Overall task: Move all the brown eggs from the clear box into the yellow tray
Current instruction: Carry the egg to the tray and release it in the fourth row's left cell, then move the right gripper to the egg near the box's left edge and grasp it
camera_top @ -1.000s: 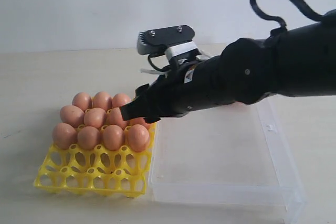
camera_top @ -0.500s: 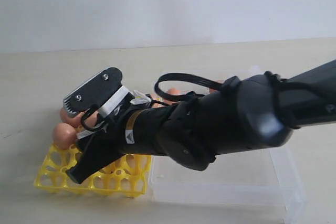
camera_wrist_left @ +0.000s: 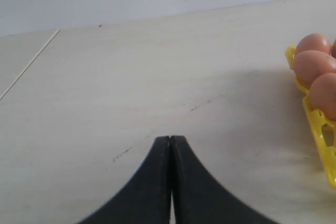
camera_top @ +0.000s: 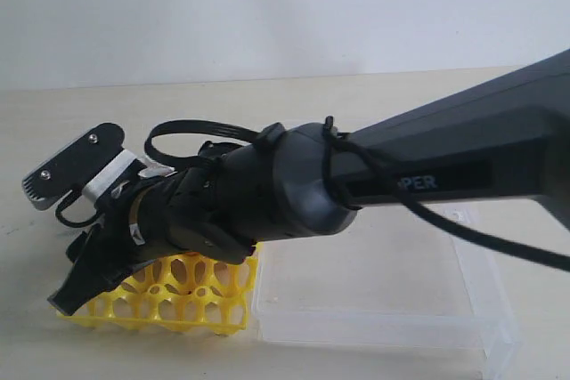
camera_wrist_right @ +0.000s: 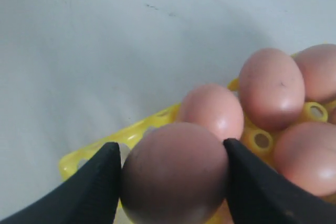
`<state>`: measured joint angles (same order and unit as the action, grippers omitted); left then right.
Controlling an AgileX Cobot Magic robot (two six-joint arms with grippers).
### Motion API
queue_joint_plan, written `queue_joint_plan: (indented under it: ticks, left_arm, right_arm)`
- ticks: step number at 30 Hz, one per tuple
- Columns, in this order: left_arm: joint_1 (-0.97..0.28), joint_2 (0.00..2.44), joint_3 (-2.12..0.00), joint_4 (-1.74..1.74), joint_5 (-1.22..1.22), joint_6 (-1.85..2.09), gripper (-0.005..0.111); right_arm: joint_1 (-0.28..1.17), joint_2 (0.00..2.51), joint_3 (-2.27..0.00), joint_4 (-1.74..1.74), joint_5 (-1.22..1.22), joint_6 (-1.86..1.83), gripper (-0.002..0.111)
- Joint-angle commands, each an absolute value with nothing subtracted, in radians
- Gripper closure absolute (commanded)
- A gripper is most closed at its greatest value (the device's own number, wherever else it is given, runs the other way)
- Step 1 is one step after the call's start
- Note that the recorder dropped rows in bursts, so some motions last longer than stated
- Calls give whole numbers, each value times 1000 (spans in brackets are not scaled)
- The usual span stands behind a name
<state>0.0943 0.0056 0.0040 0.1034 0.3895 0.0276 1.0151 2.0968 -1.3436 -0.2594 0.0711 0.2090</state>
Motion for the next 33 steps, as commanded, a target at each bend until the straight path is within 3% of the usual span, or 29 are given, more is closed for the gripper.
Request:
queue_joint_plan:
  ticks: [1, 10, 13, 15, 16, 17, 23, 33]
  left_arm:
    - [90, 0, 0, 101, 380, 22, 107]
    - [90, 0, 0, 101, 380, 22, 107]
    - [90, 0, 0, 101, 380, 22, 107]
    - [90, 0, 0, 101, 380, 22, 107]
    - [90, 0, 0, 101, 380, 22, 107]
    - [90, 0, 0, 101, 380, 22, 107]
    - [90, 0, 0, 101, 380, 22, 107]
    - [90, 0, 0, 101, 380, 22, 107]
  right_arm:
    - [1035, 2126, -1395, -263, 107, 180, 108]
    - [1046, 2191, -1474, -224, 192, 99, 106]
    - [1046, 2192, -1485, -201, 215, 76, 88]
    - [1046, 2190, -1485, -196, 215, 76, 70]
    - [1046, 2188, -1485, -191, 215, 74, 54]
    - [1046, 2188, -1485, -191, 215, 71, 50]
    - [1034, 2038, -1485, -193, 272, 0, 53]
    - [794, 1889, -1485, -212, 761, 197, 55]
